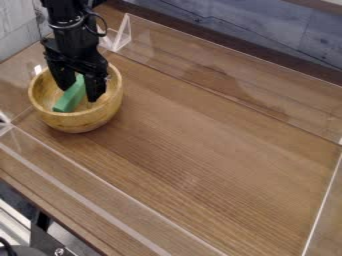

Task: Move green stick from inside the wooden bowl to the table next to it

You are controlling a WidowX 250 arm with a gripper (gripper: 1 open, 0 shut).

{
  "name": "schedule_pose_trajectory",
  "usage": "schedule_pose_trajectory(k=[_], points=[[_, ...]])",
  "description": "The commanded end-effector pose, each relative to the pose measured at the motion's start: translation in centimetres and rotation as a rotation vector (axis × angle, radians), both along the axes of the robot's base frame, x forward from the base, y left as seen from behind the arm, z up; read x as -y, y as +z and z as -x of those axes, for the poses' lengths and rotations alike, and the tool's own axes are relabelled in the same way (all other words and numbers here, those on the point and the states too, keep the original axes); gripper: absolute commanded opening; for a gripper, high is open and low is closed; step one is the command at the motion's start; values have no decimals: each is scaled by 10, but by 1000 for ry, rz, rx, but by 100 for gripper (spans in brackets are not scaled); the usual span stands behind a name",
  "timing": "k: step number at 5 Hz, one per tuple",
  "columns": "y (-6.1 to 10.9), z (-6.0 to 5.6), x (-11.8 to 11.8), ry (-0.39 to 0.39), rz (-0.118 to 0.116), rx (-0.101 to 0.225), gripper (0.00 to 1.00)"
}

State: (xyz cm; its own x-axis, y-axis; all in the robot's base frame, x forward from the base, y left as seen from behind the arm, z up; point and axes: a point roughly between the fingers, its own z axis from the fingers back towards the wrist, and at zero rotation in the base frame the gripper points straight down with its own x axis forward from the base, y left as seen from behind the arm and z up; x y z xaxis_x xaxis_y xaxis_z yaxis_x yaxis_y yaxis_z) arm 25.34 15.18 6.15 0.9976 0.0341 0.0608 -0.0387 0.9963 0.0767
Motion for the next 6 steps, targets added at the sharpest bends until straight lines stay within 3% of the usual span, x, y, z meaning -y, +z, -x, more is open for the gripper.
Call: schedule_pose_trajectory(k=[1,6], points=[[8,-7,-1,16,-24,29,100],[3,-13,-4,36,-56,30,100]])
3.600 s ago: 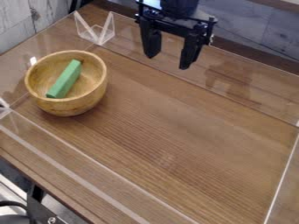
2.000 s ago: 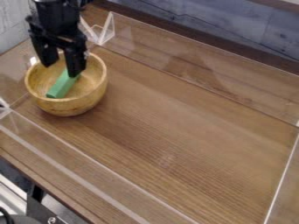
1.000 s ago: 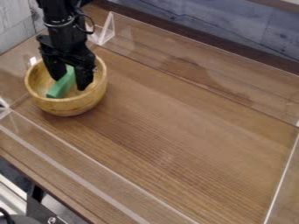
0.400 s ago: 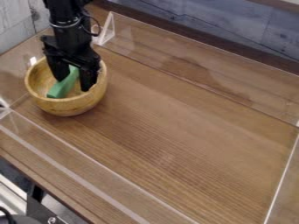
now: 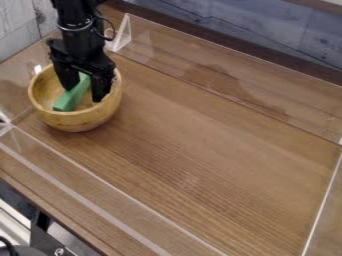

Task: Move green stick from inside the wooden bowl to the table next to it

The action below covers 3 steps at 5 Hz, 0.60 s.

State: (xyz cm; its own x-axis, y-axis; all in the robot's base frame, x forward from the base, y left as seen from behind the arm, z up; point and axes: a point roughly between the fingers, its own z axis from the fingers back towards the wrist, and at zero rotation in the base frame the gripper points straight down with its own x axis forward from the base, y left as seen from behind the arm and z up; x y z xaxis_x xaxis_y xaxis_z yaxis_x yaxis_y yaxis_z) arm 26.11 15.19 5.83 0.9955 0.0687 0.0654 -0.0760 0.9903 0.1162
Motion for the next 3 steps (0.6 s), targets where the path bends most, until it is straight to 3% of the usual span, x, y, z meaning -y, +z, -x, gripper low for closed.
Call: schedule_pose_trajectory(k=[1,2,3], points=[[3,-6,-6,1,-21,27,100],[-4,-6,-10,5,-25,27,100],[-7,-5,-10,9,-28,25,0]])
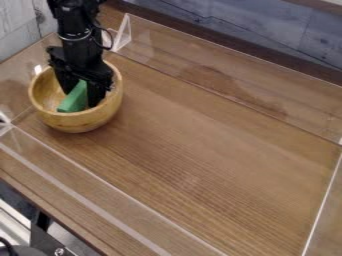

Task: Move green stick from inside the wooden bowl to the table next to it

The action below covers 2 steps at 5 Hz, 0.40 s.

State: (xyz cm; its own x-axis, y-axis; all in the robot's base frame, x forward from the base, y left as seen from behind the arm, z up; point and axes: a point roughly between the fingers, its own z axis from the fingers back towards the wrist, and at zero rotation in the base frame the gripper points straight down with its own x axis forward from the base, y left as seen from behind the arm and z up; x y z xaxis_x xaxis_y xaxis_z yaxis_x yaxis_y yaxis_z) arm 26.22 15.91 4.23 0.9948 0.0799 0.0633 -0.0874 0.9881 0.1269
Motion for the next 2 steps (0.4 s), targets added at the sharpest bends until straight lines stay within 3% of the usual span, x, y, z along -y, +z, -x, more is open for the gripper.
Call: schedule_pose_trajectory(k=[1,2], points=[[9,-5,-2,5,-12,28,0],[17,-7,3,19,2,32,0]])
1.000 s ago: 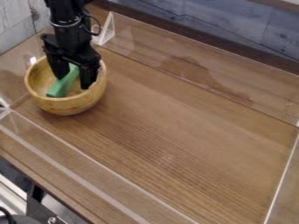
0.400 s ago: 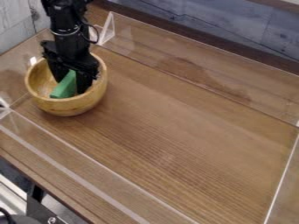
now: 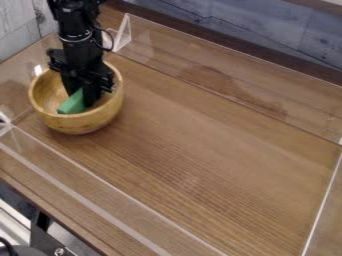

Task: Move green stick from inside the wooden bowl to the table next to it

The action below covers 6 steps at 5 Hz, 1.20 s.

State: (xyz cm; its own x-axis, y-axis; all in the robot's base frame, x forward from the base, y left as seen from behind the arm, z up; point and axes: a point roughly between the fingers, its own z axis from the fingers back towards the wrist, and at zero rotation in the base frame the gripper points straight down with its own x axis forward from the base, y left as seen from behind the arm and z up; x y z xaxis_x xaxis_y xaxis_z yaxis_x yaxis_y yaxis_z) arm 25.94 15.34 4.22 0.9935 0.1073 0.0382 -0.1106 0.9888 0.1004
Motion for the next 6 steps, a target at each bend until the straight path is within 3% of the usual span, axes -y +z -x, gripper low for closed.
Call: schedule_pose_trajectory(k=[1,6], points=[[22,-13,3,4,-16,57,0],[29,-24,33,48,19,50,0]])
